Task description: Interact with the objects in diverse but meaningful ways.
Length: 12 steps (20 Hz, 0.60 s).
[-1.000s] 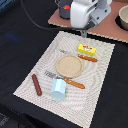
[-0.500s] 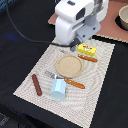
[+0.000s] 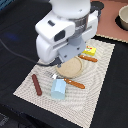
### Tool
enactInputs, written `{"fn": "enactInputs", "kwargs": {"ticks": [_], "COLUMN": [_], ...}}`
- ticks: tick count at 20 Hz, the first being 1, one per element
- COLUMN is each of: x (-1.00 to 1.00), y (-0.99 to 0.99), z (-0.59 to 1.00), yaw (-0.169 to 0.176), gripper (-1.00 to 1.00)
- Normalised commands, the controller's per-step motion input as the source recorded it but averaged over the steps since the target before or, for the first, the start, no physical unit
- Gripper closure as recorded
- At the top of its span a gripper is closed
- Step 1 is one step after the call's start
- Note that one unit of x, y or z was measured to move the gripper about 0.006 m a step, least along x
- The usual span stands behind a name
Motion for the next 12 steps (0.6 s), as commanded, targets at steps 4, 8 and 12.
{"fn": "enactInputs", "kwargs": {"ticks": [4,8,12], "x": [0.01,0.00,0.14], "y": [-0.38,-0.36,-0.37], "z": [0.00,0.00,0.00], "yaw": [0.279,0.285,0.188], "gripper": [-1.00,-1.00,-1.00]}}
